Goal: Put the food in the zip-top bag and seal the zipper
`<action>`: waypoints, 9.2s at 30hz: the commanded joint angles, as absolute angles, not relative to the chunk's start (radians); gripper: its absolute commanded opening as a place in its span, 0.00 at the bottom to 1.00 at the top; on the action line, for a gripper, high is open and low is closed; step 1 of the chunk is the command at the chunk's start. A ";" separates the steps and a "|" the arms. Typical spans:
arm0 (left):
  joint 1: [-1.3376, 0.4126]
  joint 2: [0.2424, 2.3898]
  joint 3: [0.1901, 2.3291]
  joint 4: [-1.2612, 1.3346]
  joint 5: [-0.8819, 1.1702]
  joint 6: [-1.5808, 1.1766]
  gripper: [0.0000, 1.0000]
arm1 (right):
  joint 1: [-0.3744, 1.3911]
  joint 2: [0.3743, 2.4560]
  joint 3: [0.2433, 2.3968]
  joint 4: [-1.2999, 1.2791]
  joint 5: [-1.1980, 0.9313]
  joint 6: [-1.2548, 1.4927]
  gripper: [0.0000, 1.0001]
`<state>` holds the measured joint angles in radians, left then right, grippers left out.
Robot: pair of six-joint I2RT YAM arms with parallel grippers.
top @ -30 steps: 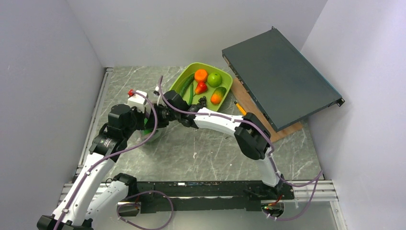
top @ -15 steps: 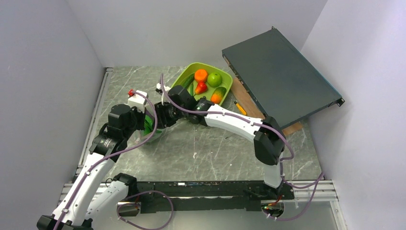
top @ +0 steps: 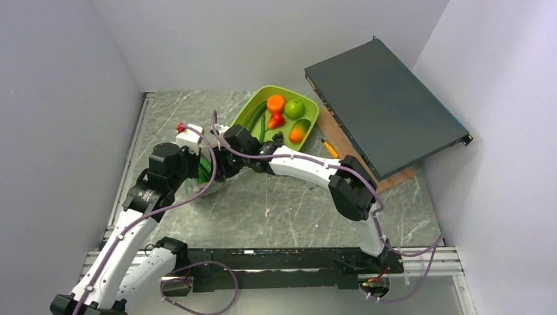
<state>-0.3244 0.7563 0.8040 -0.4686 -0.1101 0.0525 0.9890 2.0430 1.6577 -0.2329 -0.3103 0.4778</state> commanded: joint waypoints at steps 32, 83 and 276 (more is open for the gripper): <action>-0.331 0.749 0.809 -0.399 -0.090 0.052 0.00 | 1.108 2.076 1.602 0.137 0.068 1.228 0.17; -0.331 0.782 0.816 -0.410 -0.158 0.049 0.00 | 0.701 2.169 1.853 -0.474 0.802 0.119 0.78; -0.331 0.775 0.813 -0.407 -0.170 0.051 0.00 | 0.859 1.630 1.179 -0.053 0.607 0.197 0.69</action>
<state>-0.3290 0.7826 0.8005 -0.4679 -0.1726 0.0517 0.8967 1.5528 1.0702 -0.0544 0.4744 0.2432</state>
